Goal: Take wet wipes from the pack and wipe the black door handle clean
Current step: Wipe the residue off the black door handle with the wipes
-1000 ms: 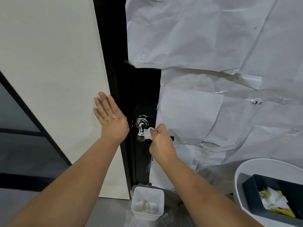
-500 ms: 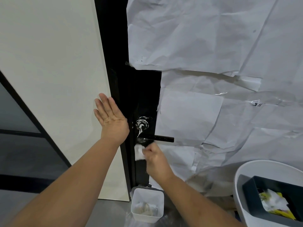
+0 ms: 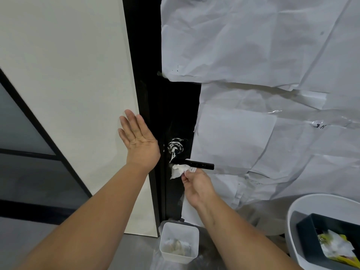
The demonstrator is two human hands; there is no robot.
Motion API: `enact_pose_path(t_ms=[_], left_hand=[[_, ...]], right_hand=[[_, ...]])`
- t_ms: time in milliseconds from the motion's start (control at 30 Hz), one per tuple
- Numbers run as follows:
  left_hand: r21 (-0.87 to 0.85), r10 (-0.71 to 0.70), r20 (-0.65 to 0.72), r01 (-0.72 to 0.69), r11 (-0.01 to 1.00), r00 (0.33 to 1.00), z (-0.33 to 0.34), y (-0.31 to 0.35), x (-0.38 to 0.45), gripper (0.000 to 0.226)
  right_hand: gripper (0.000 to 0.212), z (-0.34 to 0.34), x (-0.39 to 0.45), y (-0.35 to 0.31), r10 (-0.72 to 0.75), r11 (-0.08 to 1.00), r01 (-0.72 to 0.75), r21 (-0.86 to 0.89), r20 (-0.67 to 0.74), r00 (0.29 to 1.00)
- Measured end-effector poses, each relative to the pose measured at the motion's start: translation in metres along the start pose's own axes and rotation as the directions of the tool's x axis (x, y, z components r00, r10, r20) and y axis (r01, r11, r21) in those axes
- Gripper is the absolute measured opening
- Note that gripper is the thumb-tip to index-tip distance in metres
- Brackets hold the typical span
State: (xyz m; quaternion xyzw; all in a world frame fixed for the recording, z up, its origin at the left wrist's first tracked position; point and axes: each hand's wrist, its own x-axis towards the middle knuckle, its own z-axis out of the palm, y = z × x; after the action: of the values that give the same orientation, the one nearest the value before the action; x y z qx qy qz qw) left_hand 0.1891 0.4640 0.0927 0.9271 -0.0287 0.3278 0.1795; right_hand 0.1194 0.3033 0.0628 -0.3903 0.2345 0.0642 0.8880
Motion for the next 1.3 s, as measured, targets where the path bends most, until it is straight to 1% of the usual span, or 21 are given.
enact_pose_path(t_ms=[133,267,333,400,467,533,600,667,733,800,867,933,1000,1100,1200,1267,1300], left_hand=[[0.002,0.002,0.007,-0.002,1.000,1.000,0.001,-0.001,0.000,0.119],[-0.002,-0.001,0.001,0.001,1.000,1.000,0.001,-0.002,0.000,0.120],[-0.003,-0.002,0.001,0.002,1.000,1.000,0.000,-0.002,0.000,0.120],[-0.003,-0.002,0.002,0.002,1.000,1.000,-0.002,-0.001,0.000,0.121],[-0.005,-0.005,0.003,0.005,1.000,1.000,-0.002,0.000,0.000,0.120],[-0.004,-0.008,0.010,0.008,1.000,1.000,-0.003,0.001,0.000,0.119],[-0.002,-0.012,0.010,0.012,1.000,1.000,-0.003,0.001,0.000,0.118],[-0.003,-0.008,0.012,0.008,1.000,1.000,-0.003,0.002,0.000,0.118],[-0.005,-0.006,0.012,0.006,1.000,1.000,-0.004,0.002,0.000,0.118],[-0.005,-0.010,0.015,0.010,1.000,1.000,-0.003,0.001,0.000,0.119],[-0.003,-0.015,0.021,0.015,1.000,1.000,-0.003,0.001,0.000,0.118],[-0.004,-0.011,0.022,0.011,1.000,1.000,-0.003,0.000,0.000,0.118],[-0.005,-0.013,0.021,0.013,1.000,1.000,-0.002,0.000,0.001,0.117],[0.000,-0.026,0.024,0.026,1.000,0.999,-0.002,0.001,0.000,0.117],[0.007,-0.015,0.017,0.015,1.000,1.000,-0.001,0.000,0.000,0.116],[-0.001,-0.017,0.020,0.017,1.000,1.000,-0.002,0.000,0.001,0.116],[-0.005,-0.017,0.023,0.017,1.000,1.000,-0.003,0.000,0.001,0.117]], right_hand=[[0.027,0.015,-0.002,0.007,0.036,0.999,-0.036,0.017,0.032,0.999],[0.026,0.021,-0.005,0.007,0.046,0.998,-0.043,-0.036,0.068,0.997],[0.025,0.023,-0.007,0.008,0.072,0.991,-0.060,-0.116,0.106,0.992],[0.031,0.023,-0.013,0.010,0.123,0.967,-0.084,-0.240,0.149,0.981],[0.032,0.019,-0.018,0.010,0.134,0.942,-0.087,-0.324,0.123,0.983],[0.032,0.013,-0.020,0.006,0.092,0.951,-0.073,-0.300,0.049,0.995],[0.030,0.008,-0.018,-0.003,0.058,0.974,-0.054,-0.219,0.014,0.998],[0.026,0.008,-0.016,-0.011,0.069,0.990,-0.067,-0.125,0.009,0.998],[0.025,0.013,-0.020,-0.012,0.117,0.992,-0.115,-0.058,0.029,0.993],[0.026,0.015,-0.026,-0.007,0.144,0.987,-0.136,-0.085,0.091,0.985],[0.028,0.013,-0.030,-0.001,0.159,0.978,-0.144,-0.148,0.095,0.983],[0.029,0.008,-0.030,-0.002,0.118,0.980,-0.115,-0.161,0.013,0.993],[0.026,0.004,-0.022,-0.010,0.055,0.990,-0.062,-0.128,-0.062,0.997],[0.019,0.008,-0.017,-0.015,0.025,0.996,-0.034,-0.088,-0.107,0.994],[0.022,0.024,-0.027,-0.005,0.030,0.986,-0.032,-0.165,-0.014,0.999],[0.026,0.033,-0.032,0.002,0.045,0.959,-0.035,-0.282,0.027,0.999],[0.027,0.035,-0.033,0.004,0.052,0.941,-0.041,-0.337,0.024,0.998]])
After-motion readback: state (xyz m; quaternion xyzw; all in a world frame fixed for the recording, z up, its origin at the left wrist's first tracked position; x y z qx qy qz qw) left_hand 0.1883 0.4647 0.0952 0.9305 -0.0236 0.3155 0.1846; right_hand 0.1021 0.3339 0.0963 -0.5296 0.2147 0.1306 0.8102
